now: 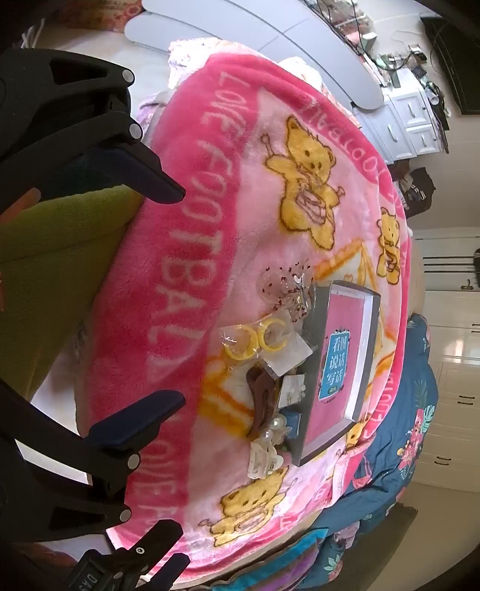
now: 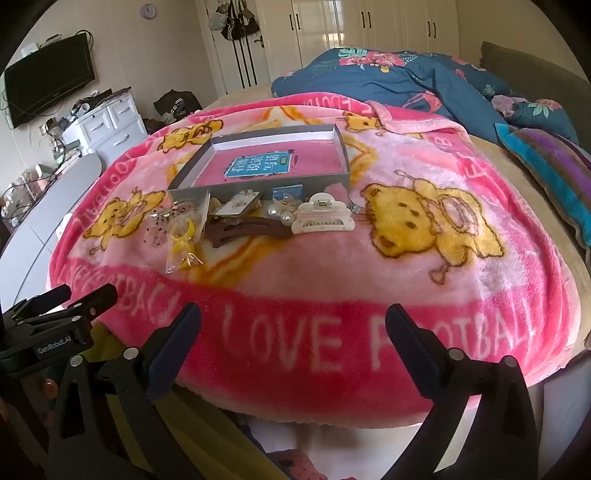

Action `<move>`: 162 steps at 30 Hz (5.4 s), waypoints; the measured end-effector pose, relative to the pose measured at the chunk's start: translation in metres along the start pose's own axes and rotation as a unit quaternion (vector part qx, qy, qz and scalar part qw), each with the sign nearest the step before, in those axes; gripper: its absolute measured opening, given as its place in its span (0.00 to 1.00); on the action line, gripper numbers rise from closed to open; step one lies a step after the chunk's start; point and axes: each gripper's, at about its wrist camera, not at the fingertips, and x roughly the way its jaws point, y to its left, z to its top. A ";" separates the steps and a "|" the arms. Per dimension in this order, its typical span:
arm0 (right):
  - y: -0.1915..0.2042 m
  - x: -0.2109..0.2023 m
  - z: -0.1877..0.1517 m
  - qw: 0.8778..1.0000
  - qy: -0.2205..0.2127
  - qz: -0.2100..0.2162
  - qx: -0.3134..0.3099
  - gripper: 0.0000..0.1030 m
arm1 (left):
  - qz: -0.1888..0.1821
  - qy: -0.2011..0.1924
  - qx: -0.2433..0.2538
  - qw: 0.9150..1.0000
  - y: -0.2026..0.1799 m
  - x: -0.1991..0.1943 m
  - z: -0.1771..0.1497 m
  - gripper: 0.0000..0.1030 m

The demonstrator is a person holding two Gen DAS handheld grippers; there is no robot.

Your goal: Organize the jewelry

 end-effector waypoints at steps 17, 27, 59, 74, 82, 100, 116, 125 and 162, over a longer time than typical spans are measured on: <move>0.001 0.000 0.000 1.000 0.002 0.002 0.001 0.96 | -0.001 0.000 -0.001 1.000 0.000 0.000 0.000 0.92; 0.001 0.000 -0.001 1.000 0.002 0.003 0.002 0.96 | -0.001 0.000 0.000 1.000 0.000 0.000 0.000 0.92; 0.007 0.004 0.002 1.000 0.003 0.000 -0.001 0.96 | -0.002 0.000 -0.001 1.000 0.000 0.000 0.000 0.92; 0.021 0.016 0.002 1.000 0.016 -0.007 -0.014 0.96 | -0.001 0.005 -0.015 1.000 0.012 0.016 0.011 0.92; 0.020 0.034 0.015 1.000 0.020 -0.016 -0.007 0.96 | 0.003 0.025 -0.038 0.999 0.039 0.036 0.019 0.92; -0.016 0.086 0.056 0.998 0.018 -0.051 0.024 0.96 | -0.086 0.074 -0.045 0.992 0.053 0.114 0.062 0.92; -0.048 0.163 0.080 0.996 0.056 -0.040 0.063 0.95 | -0.147 0.083 -0.076 0.983 0.060 0.159 0.102 0.53; -0.052 0.172 0.078 0.997 0.051 -0.014 0.051 0.71 | -0.186 0.080 -0.067 0.977 0.047 0.167 0.108 0.22; -0.031 0.150 0.164 0.999 -0.028 0.037 0.015 0.67 | -0.176 -0.033 -0.009 0.984 0.028 0.123 0.189 0.16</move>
